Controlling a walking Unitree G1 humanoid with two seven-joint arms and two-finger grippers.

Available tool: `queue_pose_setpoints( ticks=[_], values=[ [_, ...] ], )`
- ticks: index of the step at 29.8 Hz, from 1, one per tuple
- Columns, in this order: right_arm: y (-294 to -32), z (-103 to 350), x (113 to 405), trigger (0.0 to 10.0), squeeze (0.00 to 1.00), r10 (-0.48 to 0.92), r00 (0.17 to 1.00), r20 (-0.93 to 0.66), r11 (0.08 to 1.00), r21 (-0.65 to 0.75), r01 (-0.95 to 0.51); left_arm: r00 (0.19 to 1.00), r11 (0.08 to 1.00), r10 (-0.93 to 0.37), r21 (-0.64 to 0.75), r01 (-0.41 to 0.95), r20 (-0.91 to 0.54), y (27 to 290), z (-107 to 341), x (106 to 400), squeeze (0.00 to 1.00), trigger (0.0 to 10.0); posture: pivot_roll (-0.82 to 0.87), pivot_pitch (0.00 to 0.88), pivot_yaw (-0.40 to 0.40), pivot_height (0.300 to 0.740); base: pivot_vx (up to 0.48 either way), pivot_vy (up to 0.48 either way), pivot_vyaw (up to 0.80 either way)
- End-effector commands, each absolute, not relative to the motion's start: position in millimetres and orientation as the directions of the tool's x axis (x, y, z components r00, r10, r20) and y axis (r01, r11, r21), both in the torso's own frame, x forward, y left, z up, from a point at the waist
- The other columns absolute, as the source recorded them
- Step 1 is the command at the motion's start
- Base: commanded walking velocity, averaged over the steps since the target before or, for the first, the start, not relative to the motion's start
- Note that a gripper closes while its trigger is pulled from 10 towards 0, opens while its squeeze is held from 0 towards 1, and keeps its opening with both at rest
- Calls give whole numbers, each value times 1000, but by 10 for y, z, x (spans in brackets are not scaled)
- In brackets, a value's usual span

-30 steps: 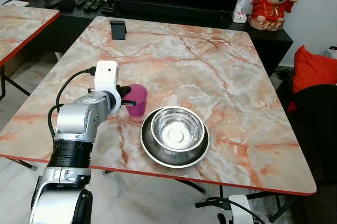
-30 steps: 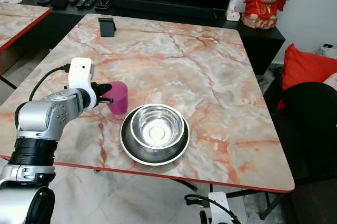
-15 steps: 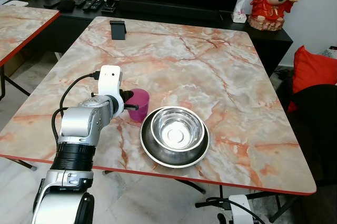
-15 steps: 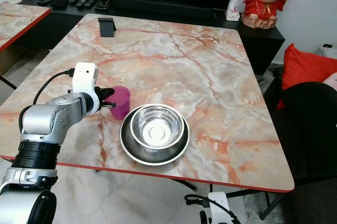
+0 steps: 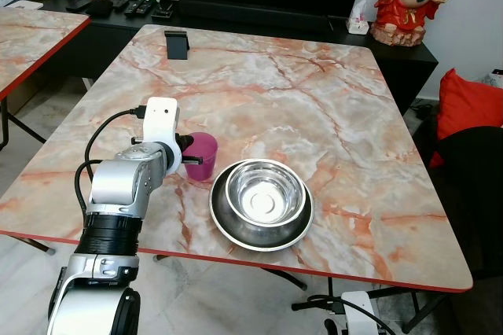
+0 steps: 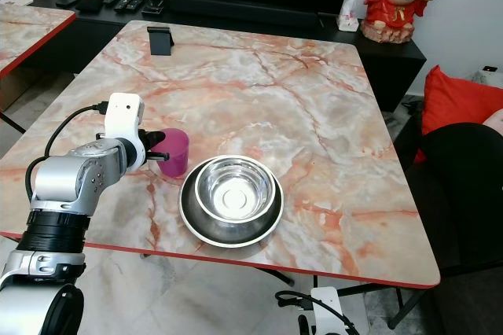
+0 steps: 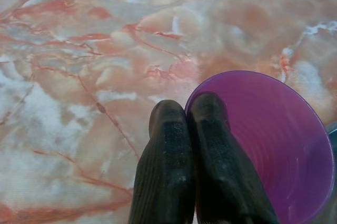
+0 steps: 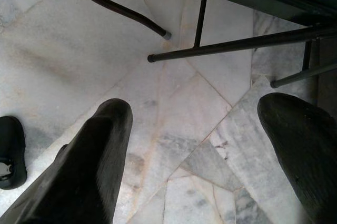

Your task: Setting the table

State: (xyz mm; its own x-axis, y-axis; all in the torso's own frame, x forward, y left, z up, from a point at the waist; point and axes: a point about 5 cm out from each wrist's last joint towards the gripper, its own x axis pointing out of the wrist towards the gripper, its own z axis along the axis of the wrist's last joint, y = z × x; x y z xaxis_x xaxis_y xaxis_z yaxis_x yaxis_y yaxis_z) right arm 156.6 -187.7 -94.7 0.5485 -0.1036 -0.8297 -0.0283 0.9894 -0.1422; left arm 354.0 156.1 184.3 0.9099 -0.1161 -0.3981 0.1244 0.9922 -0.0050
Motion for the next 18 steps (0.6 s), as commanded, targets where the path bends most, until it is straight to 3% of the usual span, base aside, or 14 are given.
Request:
queue_pose_setpoints(
  ticks=[1,10,11,12,13,14,18],
  values=[
    [-1916,-949,1550,10000,0,-114,543,-832,988,-153,-26,914,990,-128,3,140,-385,1517,1863,3553,0,10000,-14,0,-97,740,0,0,0],
    [-1912,-949,1551,10000,0,-115,543,-832,988,-152,-24,913,989,-137,-6,146,-384,1492,1864,3553,0,10000,-15,0,-95,740,0,0,0],
    [-1912,-950,1550,10000,0,-115,543,-832,988,-152,-24,913,989,-138,-7,146,-383,1488,1865,3555,149,10000,-13,0,-95,740,0,0,0],
    [-1912,-950,1549,10000,0,-115,543,-832,988,-152,-24,913,989,-139,-8,147,-382,1486,1866,3555,149,10000,-13,0,-95,740,0,0,0],
    [-1912,-951,1548,10000,0,-115,542,-832,988,-152,-24,914,989,-139,-9,147,-382,1485,1867,3556,392,10000,-13,0,-95,740,0,0,0],
    [-1912,-951,1547,10000,0,-115,542,-832,988,-152,-24,914,989,-139,-10,147,-381,1485,1868,3557,451,10000,-14,0,-94,740,0,0,0],
    [-1913,-951,1545,10000,0,-115,542,-832,988,-152,-24,914,989,-141,-10,148,-380,1484,1868,3556,439,10000,-13,0,-94,740,0,0,0]
  ],
)
